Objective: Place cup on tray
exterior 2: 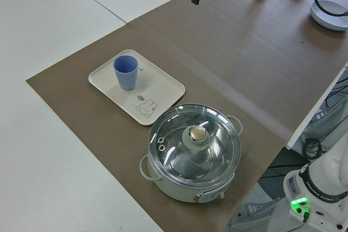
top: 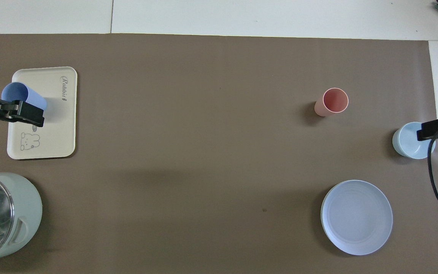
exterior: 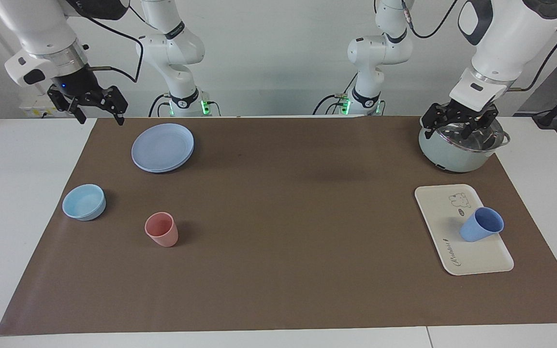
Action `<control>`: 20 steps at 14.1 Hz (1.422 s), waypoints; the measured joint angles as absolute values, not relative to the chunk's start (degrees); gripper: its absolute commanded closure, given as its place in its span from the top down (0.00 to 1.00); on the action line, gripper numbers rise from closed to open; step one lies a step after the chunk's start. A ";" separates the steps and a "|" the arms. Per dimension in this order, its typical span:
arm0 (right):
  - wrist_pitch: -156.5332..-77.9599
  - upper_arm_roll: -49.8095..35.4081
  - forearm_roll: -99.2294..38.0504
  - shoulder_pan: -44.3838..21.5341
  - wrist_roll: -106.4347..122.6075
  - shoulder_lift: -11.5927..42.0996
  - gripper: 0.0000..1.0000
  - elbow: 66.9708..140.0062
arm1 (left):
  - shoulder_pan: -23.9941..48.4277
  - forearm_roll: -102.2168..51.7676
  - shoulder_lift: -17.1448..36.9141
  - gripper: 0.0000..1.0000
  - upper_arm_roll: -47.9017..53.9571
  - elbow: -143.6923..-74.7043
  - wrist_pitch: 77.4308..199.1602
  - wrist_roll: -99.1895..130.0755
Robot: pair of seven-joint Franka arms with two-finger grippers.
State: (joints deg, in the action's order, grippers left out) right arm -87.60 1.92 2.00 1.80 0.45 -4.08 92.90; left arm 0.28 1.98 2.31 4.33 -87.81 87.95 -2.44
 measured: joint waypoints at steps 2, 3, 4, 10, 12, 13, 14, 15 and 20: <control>-87.58 1.27 2.22 1.41 0.45 -4.07 1.00 92.62 | 0.09 1.98 2.31 1.00 4.22 -87.81 88.01 -2.45; -87.41 1.08 2.24 1.08 0.45 -4.07 1.00 92.16 | 0.09 1.98 2.31 1.00 4.22 -87.81 88.02 -2.45; -86.96 0.85 2.24 1.02 0.45 -4.07 1.00 91.49 | 0.08 1.98 2.31 1.00 4.22 -87.81 88.02 -2.45; -86.34 0.68 2.24 1.06 0.45 -4.01 1.00 91.18 | 0.18 1.98 2.31 1.00 4.62 -87.81 88.02 -2.44; -86.33 0.68 2.24 1.13 0.45 -4.00 1.00 91.18 | 0.37 1.98 2.31 1.00 4.96 -87.81 88.02 -2.43; -86.33 0.68 2.24 1.12 0.45 -4.00 1.00 91.19 | 0.40 1.98 2.31 1.00 5.02 -87.81 88.02 -2.43; -86.33 0.68 2.24 1.11 0.45 -4.00 1.00 91.19 | 0.40 1.98 2.31 1.00 5.01 -87.81 88.02 -2.43; -86.33 0.67 2.24 1.10 0.45 -4.00 1.00 91.19 | 0.38 1.98 2.31 1.00 4.94 -87.81 88.02 -2.43; -86.33 0.64 2.24 1.09 0.45 -4.00 1.00 91.19 | 0.37 1.98 2.31 1.00 4.93 -87.81 88.05 -2.43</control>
